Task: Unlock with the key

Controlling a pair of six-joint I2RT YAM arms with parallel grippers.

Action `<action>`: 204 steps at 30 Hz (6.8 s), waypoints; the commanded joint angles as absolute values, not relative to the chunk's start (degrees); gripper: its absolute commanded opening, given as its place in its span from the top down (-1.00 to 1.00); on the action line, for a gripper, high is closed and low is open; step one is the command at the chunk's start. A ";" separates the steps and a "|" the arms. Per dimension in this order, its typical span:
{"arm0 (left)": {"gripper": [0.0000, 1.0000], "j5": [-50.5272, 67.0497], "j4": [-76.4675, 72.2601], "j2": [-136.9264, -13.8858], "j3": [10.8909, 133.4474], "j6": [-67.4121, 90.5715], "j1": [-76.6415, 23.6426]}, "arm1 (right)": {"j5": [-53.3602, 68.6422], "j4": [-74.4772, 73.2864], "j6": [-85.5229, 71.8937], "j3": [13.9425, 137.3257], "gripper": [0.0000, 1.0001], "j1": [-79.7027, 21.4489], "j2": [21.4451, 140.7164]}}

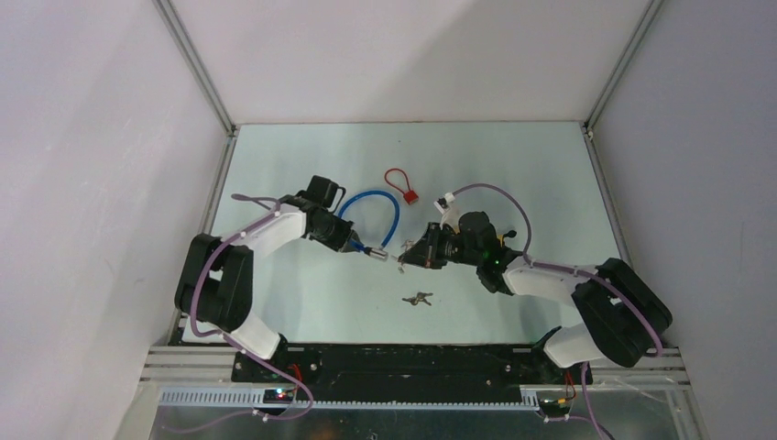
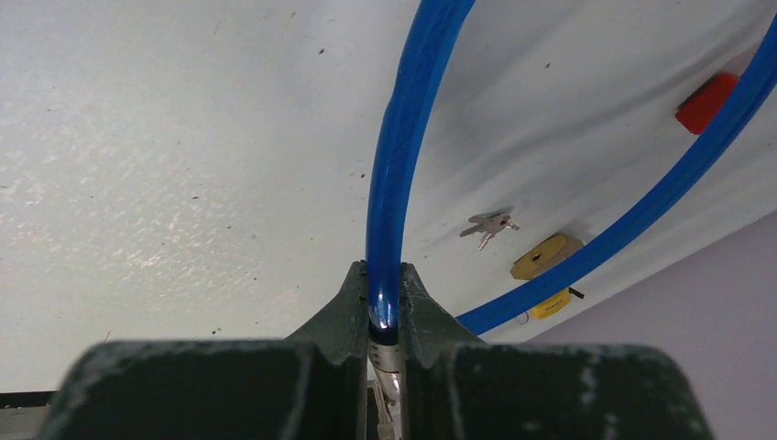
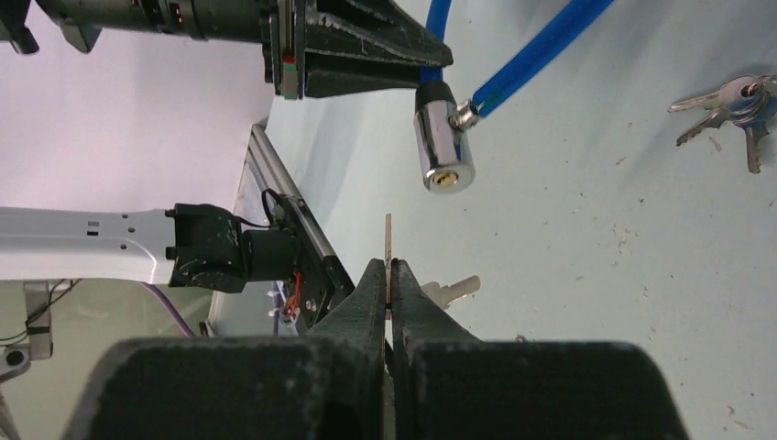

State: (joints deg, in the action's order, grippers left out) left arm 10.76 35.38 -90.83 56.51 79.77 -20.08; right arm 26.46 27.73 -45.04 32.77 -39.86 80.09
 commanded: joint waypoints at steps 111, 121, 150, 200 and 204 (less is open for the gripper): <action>1.00 18.00 24.94 -86.86 51.98 85.86 -19.97 | 28.01 54.84 -64.62 27.97 1.00 -36.29 94.27; 1.00 18.19 24.77 -86.84 51.95 85.93 -19.97 | 28.45 55.77 -65.17 28.27 1.00 -36.51 95.25; 1.00 17.38 24.13 -87.26 51.26 86.04 -20.04 | 29.24 56.56 -67.47 29.09 1.00 -37.31 95.65; 1.00 17.40 22.78 -86.06 49.61 86.81 -20.00 | 27.79 53.03 -66.24 28.04 1.00 -37.07 94.17; 1.00 17.36 22.76 -85.91 49.65 86.85 -19.95 | 27.57 51.52 -65.30 28.04 1.00 -37.12 93.61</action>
